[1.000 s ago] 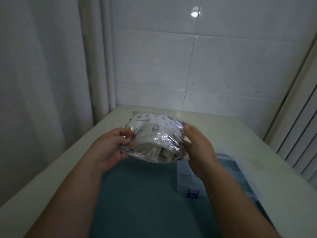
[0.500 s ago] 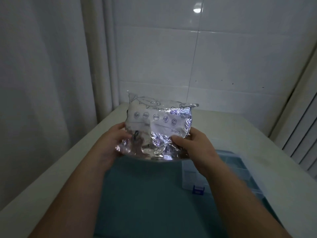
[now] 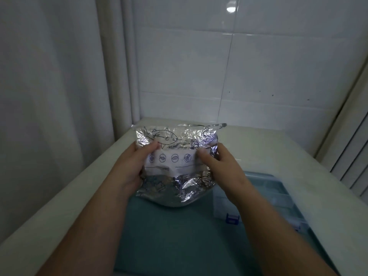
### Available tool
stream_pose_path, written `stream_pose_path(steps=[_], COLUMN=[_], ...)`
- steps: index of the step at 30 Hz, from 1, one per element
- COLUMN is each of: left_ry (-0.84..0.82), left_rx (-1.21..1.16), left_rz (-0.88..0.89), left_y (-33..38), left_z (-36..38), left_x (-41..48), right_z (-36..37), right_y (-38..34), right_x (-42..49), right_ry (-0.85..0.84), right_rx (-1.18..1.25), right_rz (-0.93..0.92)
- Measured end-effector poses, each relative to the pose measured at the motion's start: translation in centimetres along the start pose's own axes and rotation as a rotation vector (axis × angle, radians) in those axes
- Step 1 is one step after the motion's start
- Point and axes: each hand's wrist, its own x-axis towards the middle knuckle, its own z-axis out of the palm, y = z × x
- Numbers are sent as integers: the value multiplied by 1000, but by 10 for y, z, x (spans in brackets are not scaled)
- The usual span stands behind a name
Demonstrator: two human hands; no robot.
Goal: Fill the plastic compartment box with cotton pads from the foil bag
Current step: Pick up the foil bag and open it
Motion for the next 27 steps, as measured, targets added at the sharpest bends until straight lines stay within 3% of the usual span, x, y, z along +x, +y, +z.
stream_pose_path(steps=[8,16,19,27], left_ry=[126,-74,-96,149], left_rx=[113,69,100,218], left_rz=[173,160,95,215], left_y=[-2,-5,-6,-16], left_z=[5,-2,-5,-6], left_x=[0,4,5,11], right_z=[3,4,4,0], right_y=[-9,-11,-9,-2], right_x=[-1,-3,-3,-5], right_ry=[77,193,177,-58], right_rx=[127,136,104,-21], right_rz=[-1,-9,-20,42])
